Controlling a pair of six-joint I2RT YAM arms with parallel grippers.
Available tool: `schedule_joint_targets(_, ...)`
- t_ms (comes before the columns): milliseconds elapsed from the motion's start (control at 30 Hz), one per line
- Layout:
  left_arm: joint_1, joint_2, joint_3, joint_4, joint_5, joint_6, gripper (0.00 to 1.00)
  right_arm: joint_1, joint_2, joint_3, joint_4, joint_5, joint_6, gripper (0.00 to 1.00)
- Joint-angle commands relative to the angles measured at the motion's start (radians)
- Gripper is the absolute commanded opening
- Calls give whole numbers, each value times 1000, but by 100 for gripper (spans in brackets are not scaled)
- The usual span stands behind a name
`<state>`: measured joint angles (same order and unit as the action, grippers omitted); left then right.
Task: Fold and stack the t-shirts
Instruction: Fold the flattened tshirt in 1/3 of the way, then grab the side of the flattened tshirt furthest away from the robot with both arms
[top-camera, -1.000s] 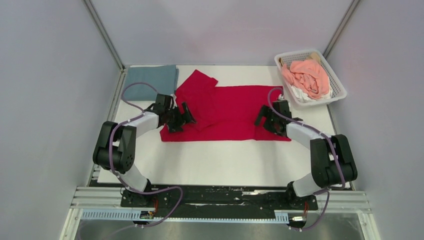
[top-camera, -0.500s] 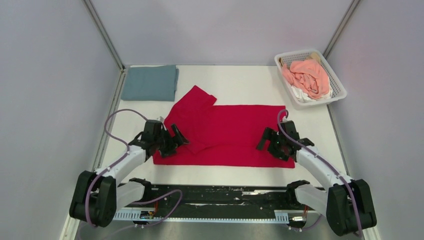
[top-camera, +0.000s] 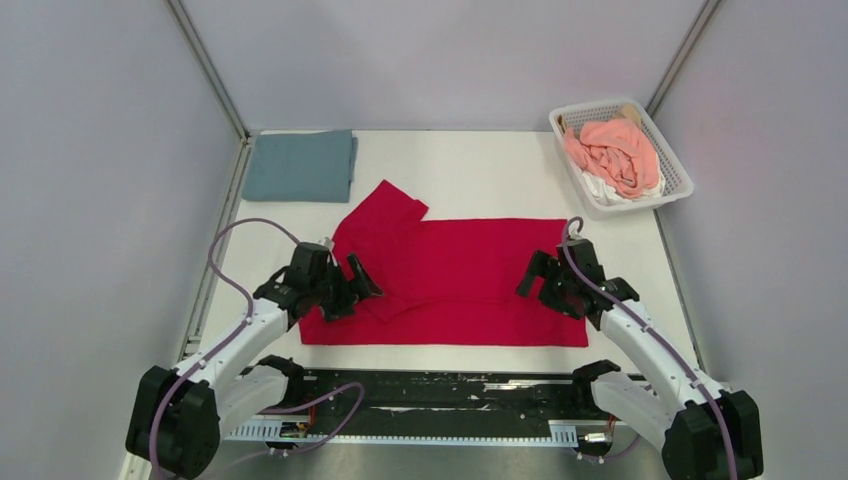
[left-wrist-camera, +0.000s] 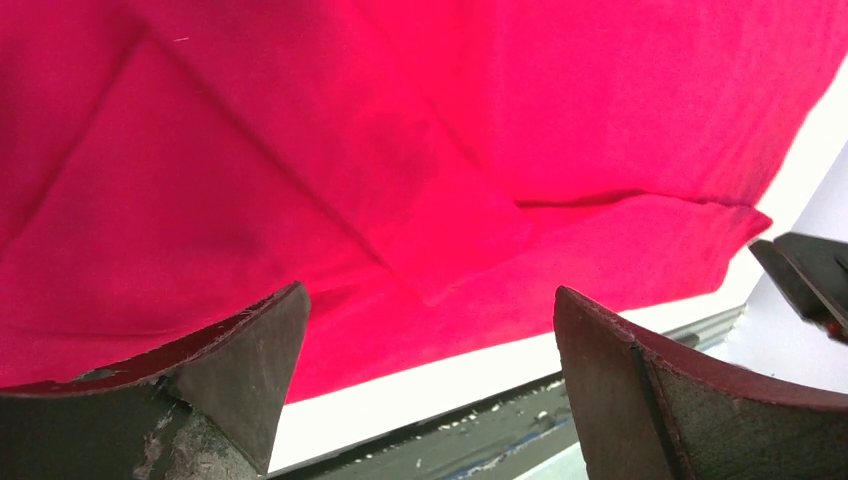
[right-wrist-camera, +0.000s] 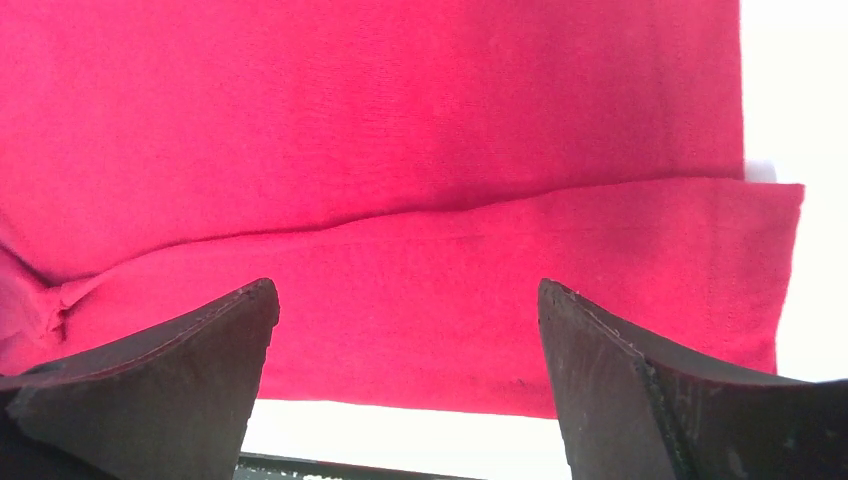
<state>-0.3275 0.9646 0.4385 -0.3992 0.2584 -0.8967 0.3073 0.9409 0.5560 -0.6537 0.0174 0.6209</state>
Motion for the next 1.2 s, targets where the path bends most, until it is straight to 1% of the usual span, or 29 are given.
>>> schedule_joint_targets(0,-56,47,76,51,30,-2,100,4,-4,4,73,-63,-30,100)
schedule_joint_targets(100,-79,105,81,120,60,-7,100,5,18,-29,105,-96,-19,100)
schedule_joint_targets(200,-87,186,109,121,60,6,100,5,31,-38,111,-97,-13,100)
schedule_joint_targets(267,-94,214,126,116,56,14,100,5,34,-37,113,-91,-15,100)
schedule_joint_targets(500,-105,222,114,116,-4,17,100,6,56,-29,115,-78,-29,100)
schedule_joint_targets(633,-105,244,184,43,-52,56,100,5,55,0,113,-51,-53,100)
schedule_joint_targets(767,-105,206,263,-15,-126,97,100,4,61,82,114,36,-66,100)
schedule_joint_targets(833,-104,211,319,-31,-177,127,100,6,80,134,119,88,-67,100)
schedule_joint_targets(867,-103,221,377,-48,-202,151,100,4,94,158,129,109,-68,100)
schedule_joint_targets(900,-101,259,410,-58,-241,164,100,4,108,182,141,132,-71,100)
schedule_joint_targets(933,-94,287,486,-76,-290,192,100,3,126,204,155,154,-71,100)
schedule_joint_targets(967,-87,348,527,-82,-309,204,100,3,148,224,170,177,-72,100)
schedule_joint_targets(1033,-59,464,686,-95,-330,234,100,4,195,265,195,230,-64,100)
schedule_joint_targets(1067,-31,546,730,-97,-326,245,100,3,220,283,206,251,-64,100)
schedule_joint_targets(1100,-17,592,816,-94,-315,253,100,0,246,300,215,266,-69,100)
schedule_joint_targets(1133,12,689,859,-90,-295,273,100,-2,269,317,219,277,-71,100)
schedule_joint_targets(1167,23,737,952,-97,-290,280,100,-4,291,328,224,283,-77,100)
